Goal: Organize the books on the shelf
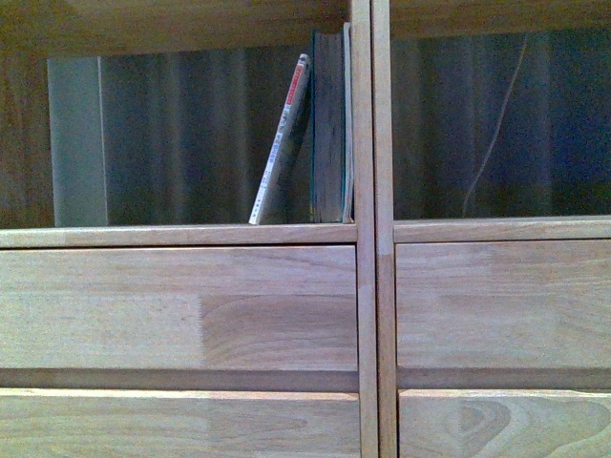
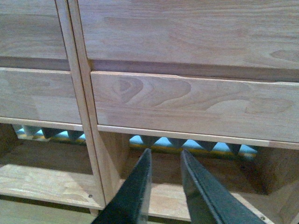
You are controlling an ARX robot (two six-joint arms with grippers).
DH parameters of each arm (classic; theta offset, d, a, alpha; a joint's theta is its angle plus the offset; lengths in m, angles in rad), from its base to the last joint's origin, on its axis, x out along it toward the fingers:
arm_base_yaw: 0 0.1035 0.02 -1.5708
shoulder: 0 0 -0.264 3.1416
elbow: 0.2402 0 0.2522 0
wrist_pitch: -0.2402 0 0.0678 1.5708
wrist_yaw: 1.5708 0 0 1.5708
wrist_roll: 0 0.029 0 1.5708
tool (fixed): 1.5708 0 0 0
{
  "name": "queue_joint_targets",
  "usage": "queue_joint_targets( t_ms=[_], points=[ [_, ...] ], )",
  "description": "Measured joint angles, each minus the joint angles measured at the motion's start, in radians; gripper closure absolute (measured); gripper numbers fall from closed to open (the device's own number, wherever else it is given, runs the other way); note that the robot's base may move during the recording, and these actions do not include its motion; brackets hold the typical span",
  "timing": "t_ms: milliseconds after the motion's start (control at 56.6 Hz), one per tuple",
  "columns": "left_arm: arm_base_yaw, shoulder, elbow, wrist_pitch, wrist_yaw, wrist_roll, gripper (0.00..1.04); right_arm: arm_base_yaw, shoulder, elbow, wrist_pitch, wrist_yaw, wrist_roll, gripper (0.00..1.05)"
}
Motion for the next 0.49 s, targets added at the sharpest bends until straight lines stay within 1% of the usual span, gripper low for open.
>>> queue_joint_targets(
  t_ms=[124,141,194,212,283,300,353,389,406,459,495],
  points=[
    [0.000,0.000,0.000,0.000,0.000,0.000,0.65,0.000,0.000,0.000,0.000,0.000,0.000,0.50],
    [0.000,0.000,0.000,0.000,0.000,0.000,0.63,0.000,0.000,0.000,0.000,0.000,0.000,0.48],
    [0.000,0.000,0.000,0.000,0.000,0.000,0.53,0.000,0.000,0.000,0.000,0.000,0.000,0.38],
    [0.000,0.000,0.000,0.000,0.000,0.000,0.51,0.000,0.000,0.000,0.000,0.000,0.000,0.37],
    [0.000,0.000,0.000,0.000,0.000,0.000,0.37,0.000,0.000,0.000,0.000,0.000,0.000,0.23],
    [0.000,0.000,0.000,0.000,0.000,0.000,0.35,0.000,0.000,0.000,0.000,0.000,0.000,0.22],
    [0.000,0.000,0.000,0.000,0.000,0.000,0.24,0.000,0.000,0.000,0.000,0.000,0.000,0.12],
    [0.000,0.000,0.000,0.000,0.000,0.000,0.19,0.000,0.000,0.000,0.000,0.000,0.000,0.07],
    [0.000,0.000,0.000,0.000,0.000,0.000,0.16,0.000,0.000,0.000,0.000,0.000,0.001,0.06],
    [0.000,0.000,0.000,0.000,0.000,0.001,0.06,0.000,0.000,0.000,0.000,0.000,0.001,0.07],
    [0.000,0.000,0.000,0.000,0.000,0.002,0.06,0.000,0.000,0.000,0.000,0.000,0.001,0.07]
  ],
)
